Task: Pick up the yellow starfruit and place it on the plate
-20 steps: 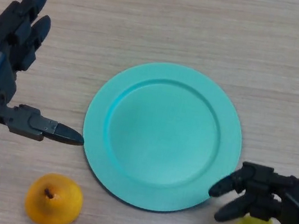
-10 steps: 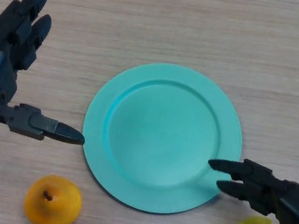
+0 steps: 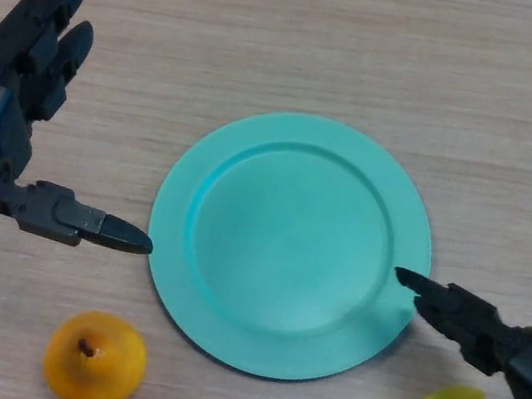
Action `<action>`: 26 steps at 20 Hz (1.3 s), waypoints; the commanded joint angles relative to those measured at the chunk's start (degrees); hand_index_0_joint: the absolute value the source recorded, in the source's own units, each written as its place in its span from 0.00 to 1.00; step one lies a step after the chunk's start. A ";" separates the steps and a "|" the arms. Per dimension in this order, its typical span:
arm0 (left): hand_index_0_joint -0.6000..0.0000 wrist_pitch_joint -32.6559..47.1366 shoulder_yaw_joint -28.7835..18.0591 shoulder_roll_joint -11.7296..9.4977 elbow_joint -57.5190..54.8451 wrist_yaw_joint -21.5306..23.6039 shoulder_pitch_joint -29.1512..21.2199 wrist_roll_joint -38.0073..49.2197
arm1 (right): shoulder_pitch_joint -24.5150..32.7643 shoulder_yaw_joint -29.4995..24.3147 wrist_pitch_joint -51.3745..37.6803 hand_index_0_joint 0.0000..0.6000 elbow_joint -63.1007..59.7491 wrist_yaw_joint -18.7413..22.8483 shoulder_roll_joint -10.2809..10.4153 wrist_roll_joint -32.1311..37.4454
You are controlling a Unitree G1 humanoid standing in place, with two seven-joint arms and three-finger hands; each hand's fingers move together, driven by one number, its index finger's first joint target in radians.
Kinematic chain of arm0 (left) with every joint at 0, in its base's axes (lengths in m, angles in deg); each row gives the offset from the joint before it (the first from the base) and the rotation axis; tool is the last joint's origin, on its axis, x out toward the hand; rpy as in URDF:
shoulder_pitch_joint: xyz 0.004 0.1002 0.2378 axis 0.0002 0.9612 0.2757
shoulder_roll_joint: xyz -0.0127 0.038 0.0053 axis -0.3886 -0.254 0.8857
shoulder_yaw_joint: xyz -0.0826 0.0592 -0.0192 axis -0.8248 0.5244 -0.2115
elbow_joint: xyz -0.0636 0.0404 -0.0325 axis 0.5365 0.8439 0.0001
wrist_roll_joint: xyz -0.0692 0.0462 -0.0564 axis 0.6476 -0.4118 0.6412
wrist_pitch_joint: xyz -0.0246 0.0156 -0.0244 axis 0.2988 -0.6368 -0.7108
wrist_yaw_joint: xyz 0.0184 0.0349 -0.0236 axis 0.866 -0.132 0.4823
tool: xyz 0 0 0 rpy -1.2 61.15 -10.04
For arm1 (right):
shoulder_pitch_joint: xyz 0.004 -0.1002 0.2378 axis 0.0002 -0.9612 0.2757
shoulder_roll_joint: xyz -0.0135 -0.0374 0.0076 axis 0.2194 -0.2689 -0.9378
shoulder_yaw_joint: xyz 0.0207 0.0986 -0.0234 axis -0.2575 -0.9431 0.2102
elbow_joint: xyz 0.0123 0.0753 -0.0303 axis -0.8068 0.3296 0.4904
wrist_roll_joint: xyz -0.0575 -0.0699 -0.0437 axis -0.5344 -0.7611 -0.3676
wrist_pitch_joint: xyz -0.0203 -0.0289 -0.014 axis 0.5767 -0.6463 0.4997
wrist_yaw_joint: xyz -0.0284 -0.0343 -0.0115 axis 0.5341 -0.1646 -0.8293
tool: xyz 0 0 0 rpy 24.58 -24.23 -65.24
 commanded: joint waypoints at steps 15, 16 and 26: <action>1.00 6.46 -2.46 -1.22 -2.43 0.81 -1.32 -0.43 | 7.39 -1.54 12.38 0.00 13.28 15.21 -0.94 12.90; 1.00 6.62 -2.39 -1.19 -2.50 0.91 -1.31 -0.54 | 8.76 -0.65 16.58 0.00 15.18 18.70 -1.01 14.36; 1.00 3.84 -2.41 -0.91 -5.24 0.51 -0.75 0.86 | 13.85 1.60 19.53 0.00 15.39 36.04 -0.38 17.83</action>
